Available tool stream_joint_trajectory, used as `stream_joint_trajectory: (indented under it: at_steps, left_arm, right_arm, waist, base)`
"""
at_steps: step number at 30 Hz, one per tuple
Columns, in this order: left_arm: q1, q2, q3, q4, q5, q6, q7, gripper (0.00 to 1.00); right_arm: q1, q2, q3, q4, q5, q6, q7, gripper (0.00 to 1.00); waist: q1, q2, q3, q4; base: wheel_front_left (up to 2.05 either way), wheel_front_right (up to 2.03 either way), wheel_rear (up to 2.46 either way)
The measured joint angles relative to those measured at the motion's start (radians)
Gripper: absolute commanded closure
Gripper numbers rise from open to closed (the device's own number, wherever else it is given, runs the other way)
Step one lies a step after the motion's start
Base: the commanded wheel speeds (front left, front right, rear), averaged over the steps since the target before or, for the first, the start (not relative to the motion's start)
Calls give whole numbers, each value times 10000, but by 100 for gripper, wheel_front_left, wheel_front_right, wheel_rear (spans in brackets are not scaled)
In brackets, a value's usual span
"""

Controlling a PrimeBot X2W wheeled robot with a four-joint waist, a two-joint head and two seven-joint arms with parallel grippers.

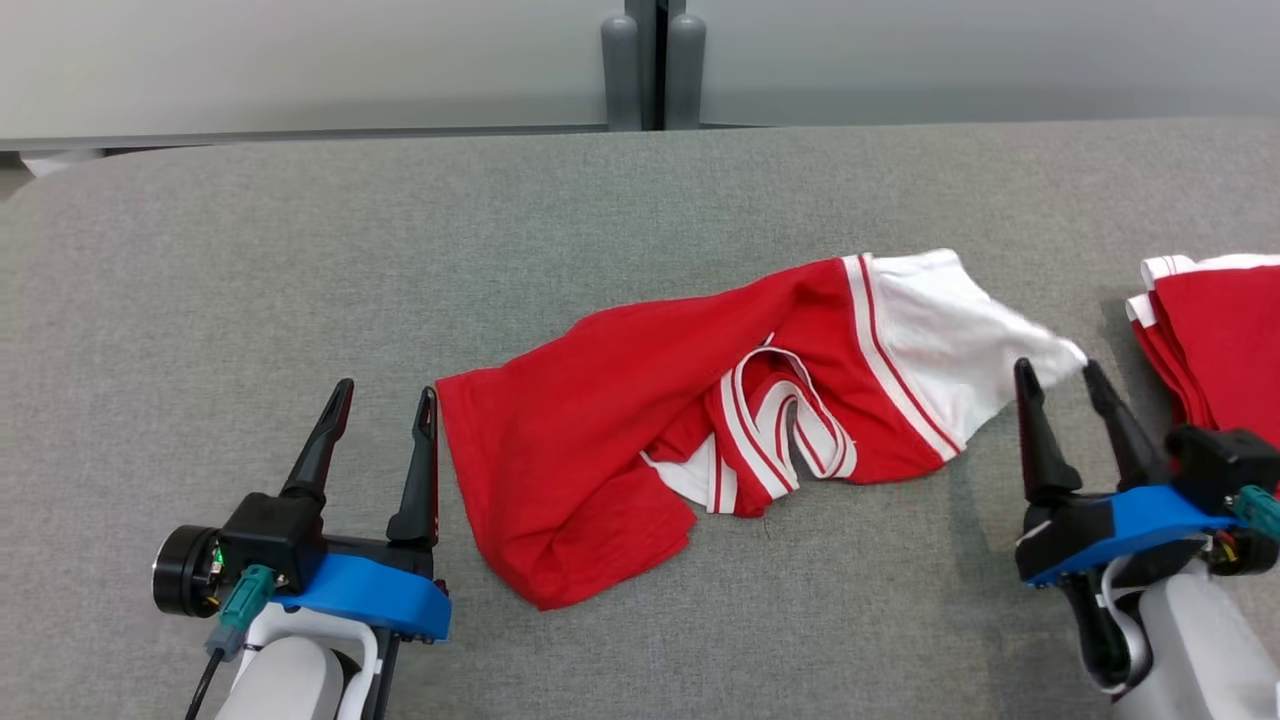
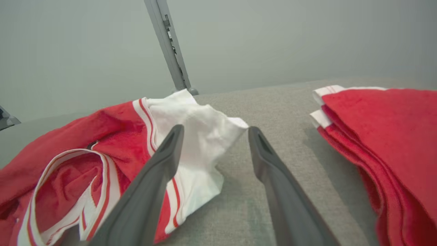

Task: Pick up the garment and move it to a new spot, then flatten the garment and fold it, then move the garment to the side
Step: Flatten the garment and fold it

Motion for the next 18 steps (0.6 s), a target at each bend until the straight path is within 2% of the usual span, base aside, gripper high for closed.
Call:
stream_joint_trajectory:
  at_steps: [4,9,14,18]
  left_arm:
    - [173,50,63,-8,10,111,0,0]
    - [592,180,159,-50,2,293,2,0]
    - [911,282,238,-221,-65,487,61,0]
    - [1073,357,278,-374,-84,591,138,0]
  right_arm:
    - [582,-119,-380,-1279,-1164,0,-58,0]
    - [1689,291,-694,-2869,-1906,0,334,0]
    - [2757,617,-880,-4406,-2146,0,1066,0]
    - [3158,757,-903,-5191,-2205,0,1455,0]
  waist:
    - [1,0,-273,116]
    - [0,-2,-635,157]
    - [-1,-3,-904,162]
    - [-1,-2,-956,131]
  base:
    - [0,0,0]
    - [0,0,0]
    - [0,0,0]
    - [0,0,0]
